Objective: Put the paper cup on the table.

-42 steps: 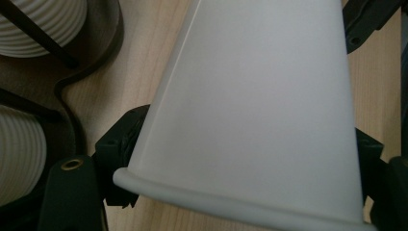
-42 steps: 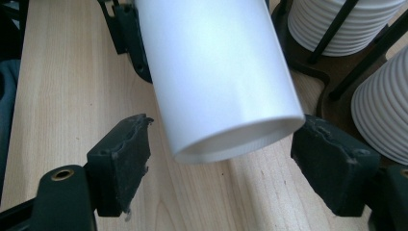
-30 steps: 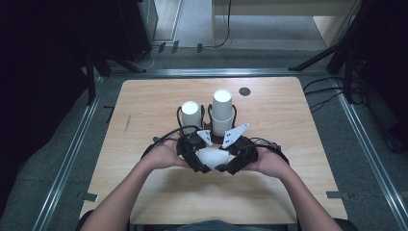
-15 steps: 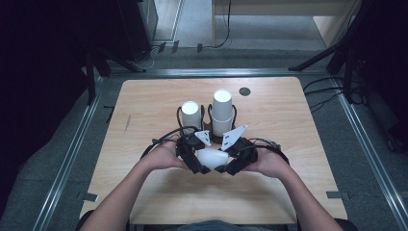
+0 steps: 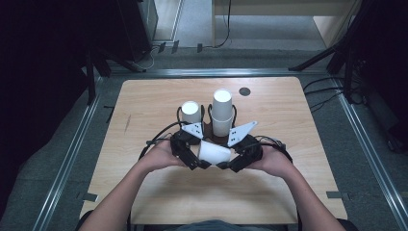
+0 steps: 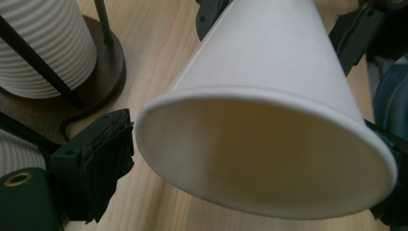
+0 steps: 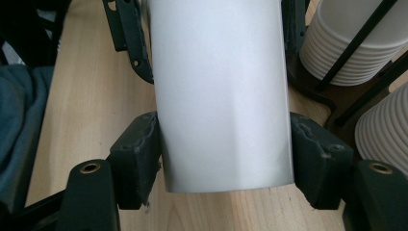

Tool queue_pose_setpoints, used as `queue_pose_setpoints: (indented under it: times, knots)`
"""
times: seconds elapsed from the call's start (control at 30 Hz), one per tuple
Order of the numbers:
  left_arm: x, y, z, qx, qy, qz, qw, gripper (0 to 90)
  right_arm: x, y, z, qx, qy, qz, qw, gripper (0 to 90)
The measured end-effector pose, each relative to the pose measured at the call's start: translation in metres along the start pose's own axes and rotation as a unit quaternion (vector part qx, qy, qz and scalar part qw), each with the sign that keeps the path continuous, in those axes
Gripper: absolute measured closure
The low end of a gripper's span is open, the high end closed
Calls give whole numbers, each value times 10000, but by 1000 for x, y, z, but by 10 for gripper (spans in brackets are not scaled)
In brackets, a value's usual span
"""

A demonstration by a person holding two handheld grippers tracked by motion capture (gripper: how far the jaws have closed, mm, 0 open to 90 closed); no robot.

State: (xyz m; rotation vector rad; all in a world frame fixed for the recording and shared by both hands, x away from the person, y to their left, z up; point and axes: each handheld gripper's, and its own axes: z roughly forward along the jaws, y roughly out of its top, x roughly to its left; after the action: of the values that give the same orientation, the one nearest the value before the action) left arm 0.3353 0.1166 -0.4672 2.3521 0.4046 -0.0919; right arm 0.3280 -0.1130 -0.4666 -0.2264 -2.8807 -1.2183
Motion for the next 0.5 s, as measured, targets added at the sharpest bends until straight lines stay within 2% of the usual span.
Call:
queue_pose_setpoints:
  times: [0.07,0.1,0.17,0.3,0.37,0.43,0.5]
  knots:
    - [0,-2,-5,-354,-76,-40,9993,62,0,0,-2,-64,35,39,10000,327]
    - [0,-2,-6,-466,-185,-119,9987,70,-1,-1,-3,-110,43,40,9999,327]
    - [0,-3,-8,-621,-230,-169,9977,70,-1,-1,-5,-147,48,65,9999,326]
    - [0,-4,-9,-774,-418,-244,9958,71,-3,-2,-8,-309,175,155,9992,326]
    - [-1,-4,-8,-766,-429,-218,9959,81,-3,-2,-10,-378,201,170,9989,326]
    - [-3,-5,-8,-832,-337,-100,9959,156,-3,-2,-10,-423,234,178,9987,326]
    - [-3,-5,-7,-839,-358,-81,9958,173,-3,-1,-10,-427,268,195,9985,326]
